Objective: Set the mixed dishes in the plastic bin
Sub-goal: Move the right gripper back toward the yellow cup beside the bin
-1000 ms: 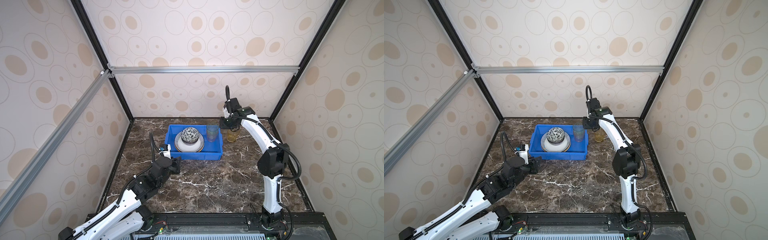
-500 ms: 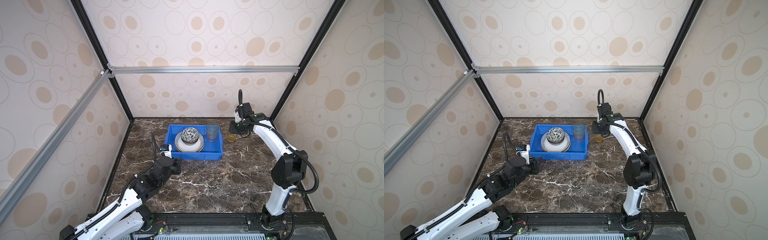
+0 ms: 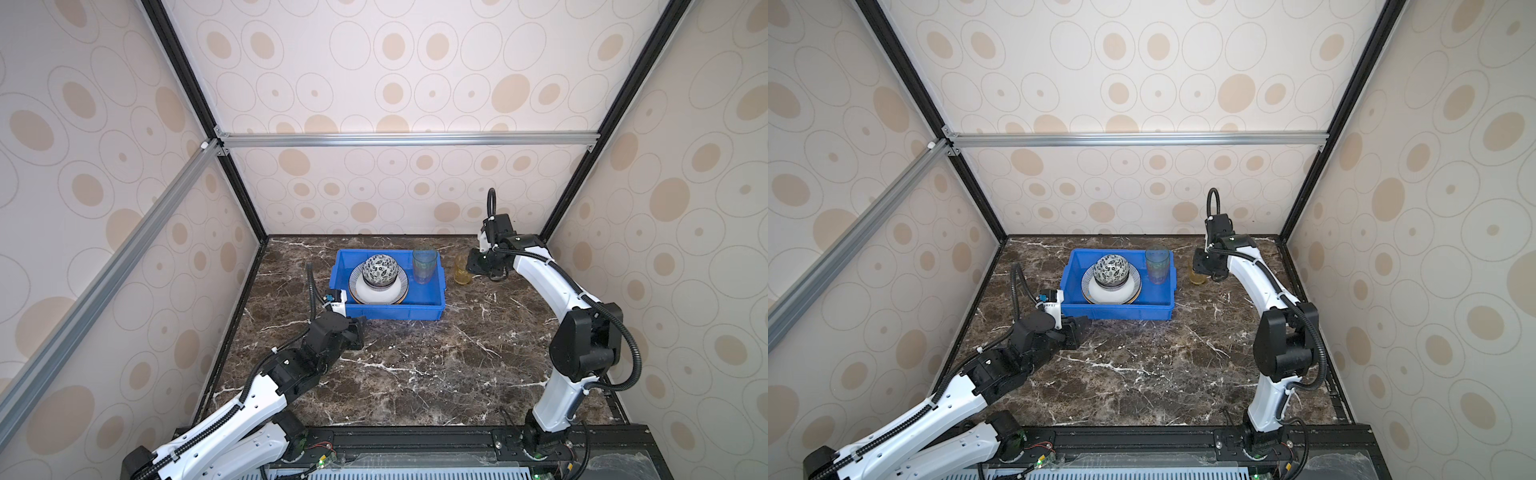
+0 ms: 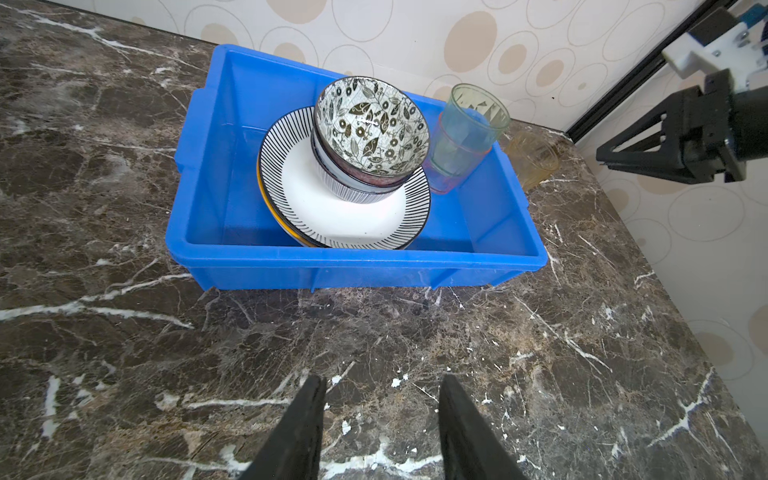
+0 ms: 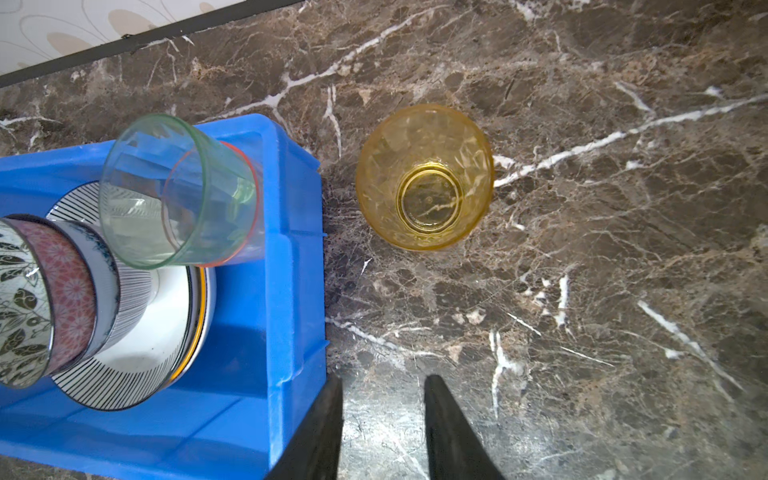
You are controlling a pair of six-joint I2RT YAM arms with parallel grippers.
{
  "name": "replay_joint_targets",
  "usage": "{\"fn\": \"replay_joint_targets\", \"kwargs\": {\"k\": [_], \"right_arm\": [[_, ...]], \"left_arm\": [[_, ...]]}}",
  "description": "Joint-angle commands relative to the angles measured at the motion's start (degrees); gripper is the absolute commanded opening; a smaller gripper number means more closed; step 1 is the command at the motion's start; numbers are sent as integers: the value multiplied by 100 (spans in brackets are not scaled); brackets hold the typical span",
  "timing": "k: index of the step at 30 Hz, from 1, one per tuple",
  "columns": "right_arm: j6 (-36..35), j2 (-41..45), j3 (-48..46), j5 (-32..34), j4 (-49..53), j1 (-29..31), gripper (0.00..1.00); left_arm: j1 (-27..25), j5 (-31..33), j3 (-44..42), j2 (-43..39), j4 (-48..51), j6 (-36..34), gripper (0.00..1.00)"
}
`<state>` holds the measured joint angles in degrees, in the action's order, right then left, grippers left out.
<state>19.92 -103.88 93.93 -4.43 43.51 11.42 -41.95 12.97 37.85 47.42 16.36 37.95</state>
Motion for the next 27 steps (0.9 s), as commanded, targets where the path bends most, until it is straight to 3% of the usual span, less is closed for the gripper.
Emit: {"fn": "replay_joint_targets", "kwargs": {"k": [1,27], "right_arm": [[104,219,-109,-45,-112,-137,36],[446,-279,1,-116,-447,-382,35]], "left_arm": [[-58,-87,39,-9,-89,77,45],[-76,-474,-217,127,-370,11,46]]}}
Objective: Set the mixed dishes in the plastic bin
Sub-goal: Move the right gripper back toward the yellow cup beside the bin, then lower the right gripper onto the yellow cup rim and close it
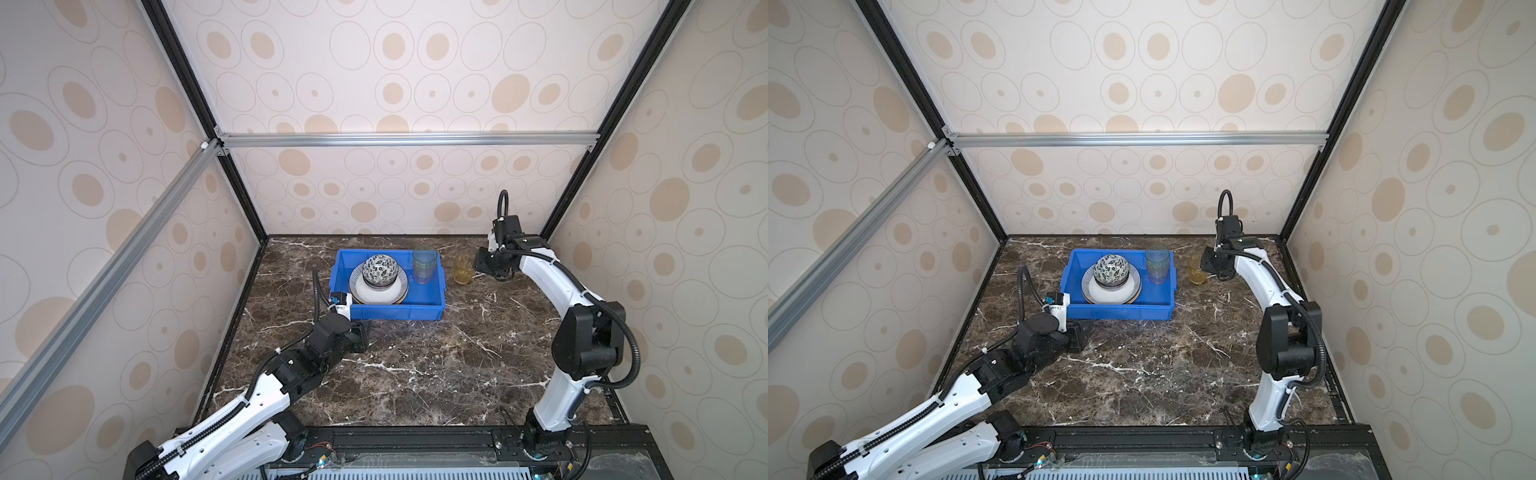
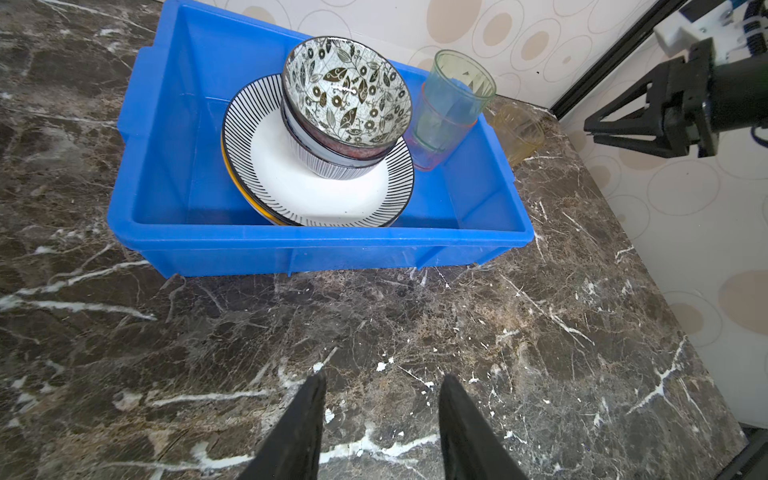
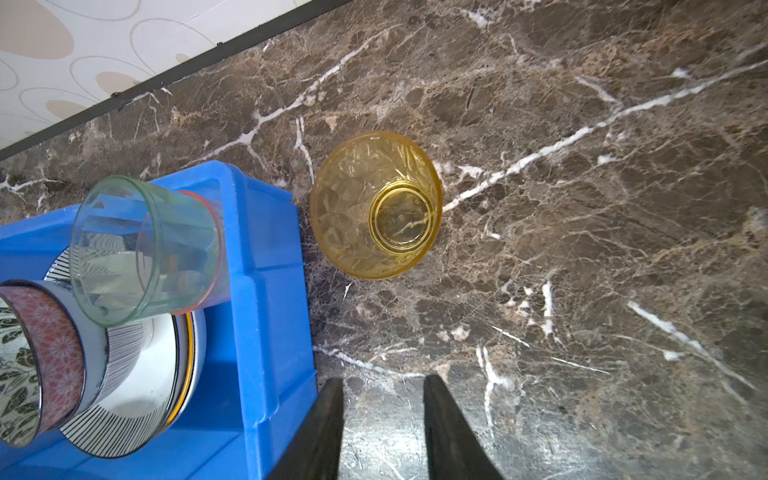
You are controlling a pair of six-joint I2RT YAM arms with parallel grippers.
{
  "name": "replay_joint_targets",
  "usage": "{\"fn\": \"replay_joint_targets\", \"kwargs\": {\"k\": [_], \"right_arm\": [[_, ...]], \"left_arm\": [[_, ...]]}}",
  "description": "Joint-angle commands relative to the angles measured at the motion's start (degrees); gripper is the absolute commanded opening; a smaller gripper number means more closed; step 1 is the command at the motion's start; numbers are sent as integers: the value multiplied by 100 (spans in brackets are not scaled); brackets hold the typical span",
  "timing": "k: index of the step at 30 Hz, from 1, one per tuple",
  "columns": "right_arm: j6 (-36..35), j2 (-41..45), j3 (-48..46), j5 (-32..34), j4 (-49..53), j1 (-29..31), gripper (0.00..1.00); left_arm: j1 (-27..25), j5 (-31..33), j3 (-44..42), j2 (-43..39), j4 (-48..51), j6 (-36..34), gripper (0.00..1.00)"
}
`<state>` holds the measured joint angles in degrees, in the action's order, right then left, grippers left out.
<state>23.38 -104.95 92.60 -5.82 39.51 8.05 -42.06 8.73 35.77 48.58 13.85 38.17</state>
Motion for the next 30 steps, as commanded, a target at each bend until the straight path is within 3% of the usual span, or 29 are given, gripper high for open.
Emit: {"fn": "replay_joint_targets", "kwargs": {"k": [1,18,30], "right_arm": [[121,-213,159,29,-65,-54,35],[410,-980,640,-7,-204,-229,35],[407,-1256,821,11,-206,-278,35]], "left_arm": [[-64,-79,-11,24,-128,-29,46],[-98,-528,44,233,-514,-337,47],[-131,-500,181,414,-486,-406,47]]}}
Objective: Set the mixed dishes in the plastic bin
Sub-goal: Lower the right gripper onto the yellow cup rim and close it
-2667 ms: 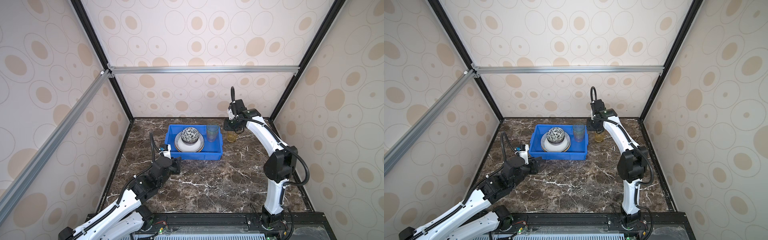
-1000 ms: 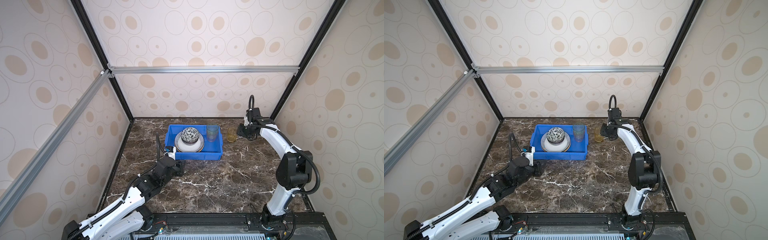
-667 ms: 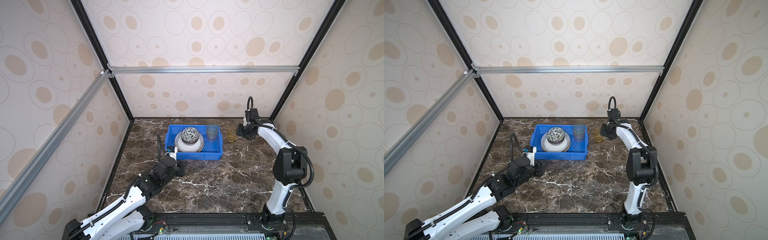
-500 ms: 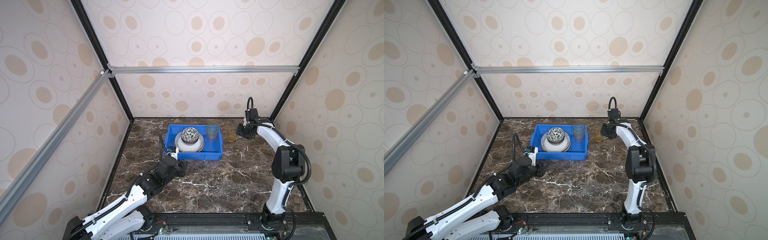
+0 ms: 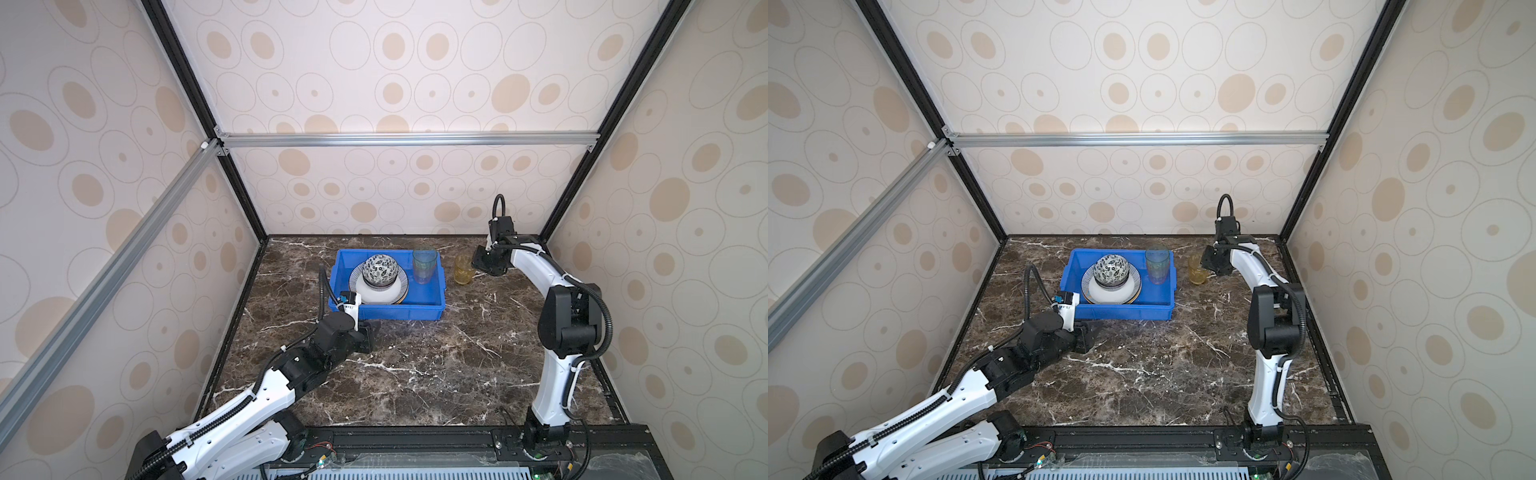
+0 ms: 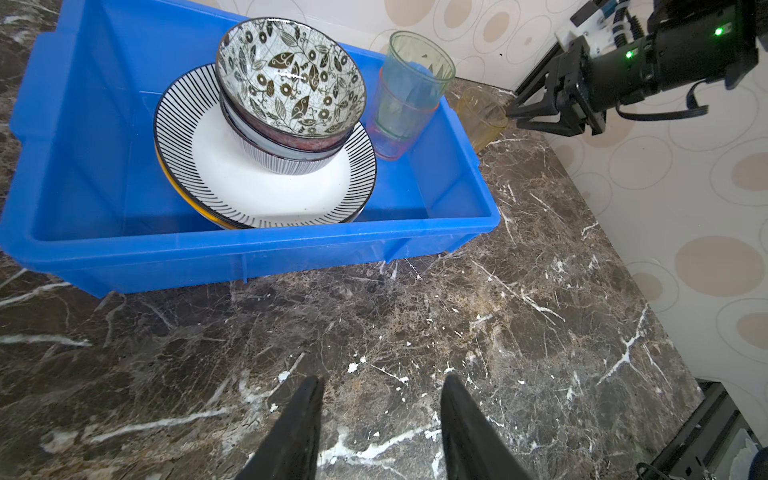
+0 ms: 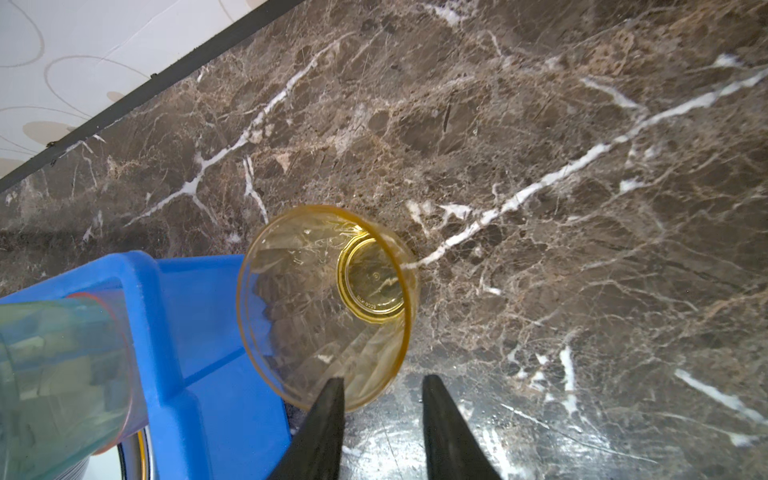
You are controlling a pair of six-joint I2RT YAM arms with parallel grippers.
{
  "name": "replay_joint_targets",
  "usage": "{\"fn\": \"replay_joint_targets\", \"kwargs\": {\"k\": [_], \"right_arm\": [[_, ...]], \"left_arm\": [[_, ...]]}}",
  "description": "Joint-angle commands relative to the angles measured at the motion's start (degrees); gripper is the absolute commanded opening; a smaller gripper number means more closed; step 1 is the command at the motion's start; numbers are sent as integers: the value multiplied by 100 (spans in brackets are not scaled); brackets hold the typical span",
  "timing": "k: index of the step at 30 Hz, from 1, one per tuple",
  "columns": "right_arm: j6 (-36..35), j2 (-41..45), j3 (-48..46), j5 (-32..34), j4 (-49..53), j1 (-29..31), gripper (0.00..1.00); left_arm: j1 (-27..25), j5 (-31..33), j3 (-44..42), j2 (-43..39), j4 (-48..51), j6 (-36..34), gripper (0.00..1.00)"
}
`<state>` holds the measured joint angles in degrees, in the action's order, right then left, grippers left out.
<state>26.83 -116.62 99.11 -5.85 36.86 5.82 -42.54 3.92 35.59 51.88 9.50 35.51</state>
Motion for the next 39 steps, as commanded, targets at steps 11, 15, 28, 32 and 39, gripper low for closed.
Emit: {"fn": "replay_joint_targets", "kwargs": {"k": [11,15,28,32,39], "right_arm": [[60,-269,223,123,32,-81,34],[42,-331,228,237,40,-82,34],[15,-492,264,250,23,-82,31],[21,-545,301,239,23,-82,29],[78,-651,372,163,40,-82,28]], "left_arm": [[-128,3,299,279,-106,-176,47],[-146,12,306,303,-132,-169,47],[-184,21,334,428,-150,-166,47],[-193,56,337,428,-150,-158,47],[-202,116,334,420,-142,-149,47]]}}
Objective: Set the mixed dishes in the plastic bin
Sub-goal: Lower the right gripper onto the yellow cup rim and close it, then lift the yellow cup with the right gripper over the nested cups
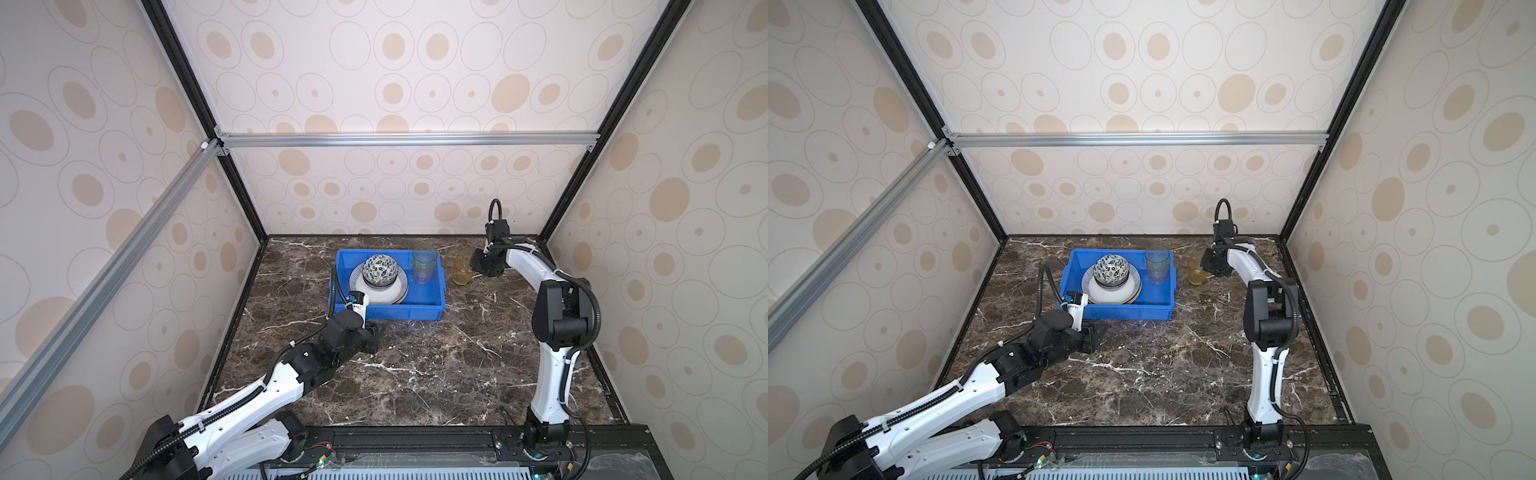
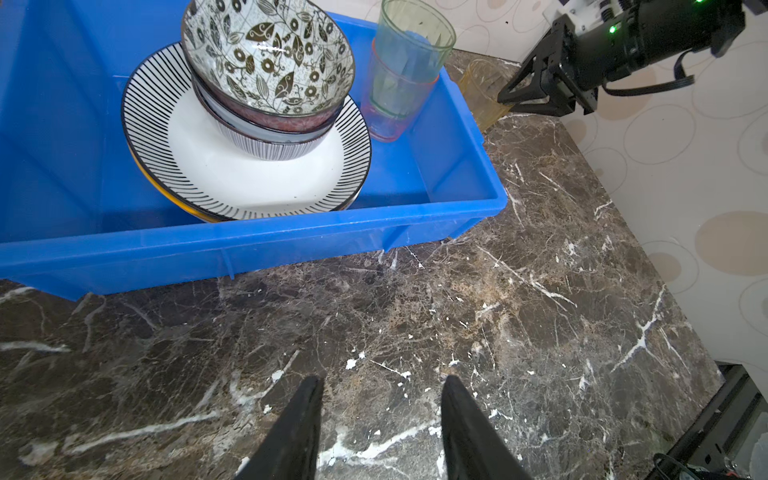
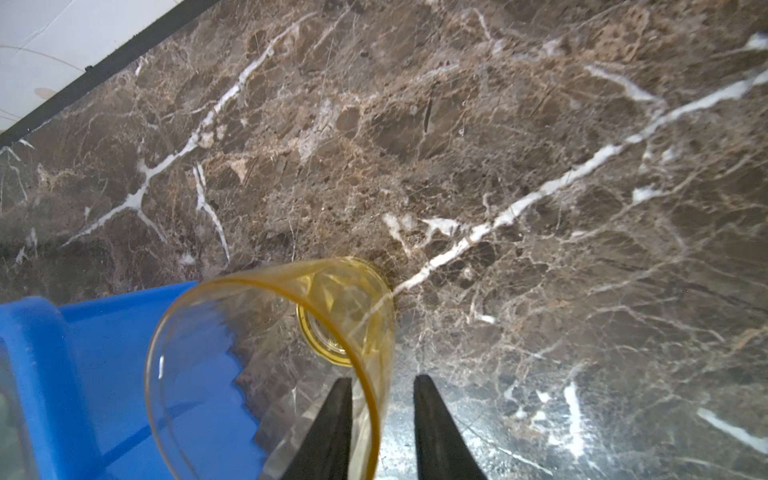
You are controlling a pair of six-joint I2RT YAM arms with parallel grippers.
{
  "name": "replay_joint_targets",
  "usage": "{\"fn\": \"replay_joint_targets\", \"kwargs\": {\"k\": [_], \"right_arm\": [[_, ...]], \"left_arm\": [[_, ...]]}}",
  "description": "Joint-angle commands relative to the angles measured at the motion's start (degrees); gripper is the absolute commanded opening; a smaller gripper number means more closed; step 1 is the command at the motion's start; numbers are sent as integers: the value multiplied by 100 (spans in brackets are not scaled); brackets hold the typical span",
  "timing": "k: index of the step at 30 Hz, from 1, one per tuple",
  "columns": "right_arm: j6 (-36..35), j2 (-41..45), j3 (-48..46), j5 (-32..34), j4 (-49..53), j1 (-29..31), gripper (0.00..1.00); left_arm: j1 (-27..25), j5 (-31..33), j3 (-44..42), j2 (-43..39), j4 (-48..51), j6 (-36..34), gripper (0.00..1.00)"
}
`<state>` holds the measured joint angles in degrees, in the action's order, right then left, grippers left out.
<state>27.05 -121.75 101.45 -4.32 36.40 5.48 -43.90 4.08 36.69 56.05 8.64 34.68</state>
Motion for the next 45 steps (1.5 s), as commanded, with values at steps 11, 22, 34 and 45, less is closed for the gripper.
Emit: {"fn": "replay_joint_targets", "kwargs": {"k": [11,22,34,45], "right_arm": [[182,-200,165,-77,104,-47,16],[139,72,50,-10,135,-31,0],[-33,831,-330,172,165,118,0],[-286,1549,-454,462,349,412,0]], "left_arm": [[-75,164,207,-58,-4,-75,47],[-79,189,200,-137,39,-42,48],[-189,313,127,-483,111,101,48],[-321,370,139,-667,190,74,48]]}}
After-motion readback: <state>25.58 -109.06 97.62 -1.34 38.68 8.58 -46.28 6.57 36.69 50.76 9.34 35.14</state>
